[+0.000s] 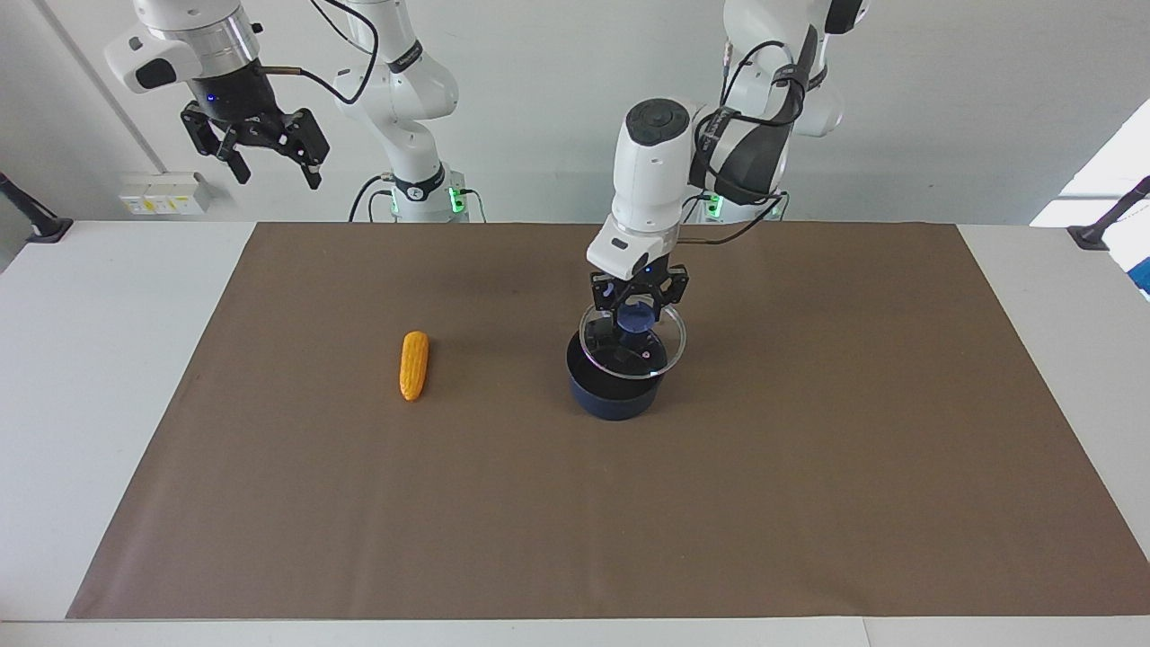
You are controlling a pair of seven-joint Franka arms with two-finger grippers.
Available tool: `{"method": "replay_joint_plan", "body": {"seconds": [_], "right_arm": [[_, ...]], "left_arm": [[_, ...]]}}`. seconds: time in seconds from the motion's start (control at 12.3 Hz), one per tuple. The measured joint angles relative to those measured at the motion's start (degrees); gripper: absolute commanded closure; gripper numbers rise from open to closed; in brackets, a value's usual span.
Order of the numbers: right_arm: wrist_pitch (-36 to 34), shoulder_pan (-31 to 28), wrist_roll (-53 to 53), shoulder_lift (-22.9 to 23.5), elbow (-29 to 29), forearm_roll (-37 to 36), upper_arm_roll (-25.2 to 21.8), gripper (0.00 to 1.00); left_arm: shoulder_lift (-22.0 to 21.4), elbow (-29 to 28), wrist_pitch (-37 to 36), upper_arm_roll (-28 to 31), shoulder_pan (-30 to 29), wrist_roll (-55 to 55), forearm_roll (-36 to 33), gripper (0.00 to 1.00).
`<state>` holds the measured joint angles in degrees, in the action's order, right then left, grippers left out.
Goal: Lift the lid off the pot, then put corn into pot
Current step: 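Lift the lid off the pot while the right gripper reaches the corn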
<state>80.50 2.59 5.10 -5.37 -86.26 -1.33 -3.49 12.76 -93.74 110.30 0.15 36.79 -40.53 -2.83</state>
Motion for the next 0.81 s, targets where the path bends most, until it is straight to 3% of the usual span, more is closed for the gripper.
{"method": "replay_joint_plan", "body": {"seconds": [0.24, 0.57, 0.81], "right_arm": [[0.48, 0.0, 0.0, -0.02, -0.01, 0.0, 0.0, 0.0], [4.59, 0.18, 0.0, 0.05, -2.03, 0.0, 0.45, 0.0], [9.6, 2.23, 0.19, 1.41, -5.35, 0.06, 0.79, 0.0]], "left_arm": [[-3.22, -0.04, -3.5, 1.2, -3.6, 2.8, -0.8, 1.0], [-4.16, -1.41, -5.66, 1.52, -9.92, 8.27, -2.32, 1.0], [-6.72, -8.85, 1.83, 1.55, -15.06, 11.2, -2.46, 1.0]]}}
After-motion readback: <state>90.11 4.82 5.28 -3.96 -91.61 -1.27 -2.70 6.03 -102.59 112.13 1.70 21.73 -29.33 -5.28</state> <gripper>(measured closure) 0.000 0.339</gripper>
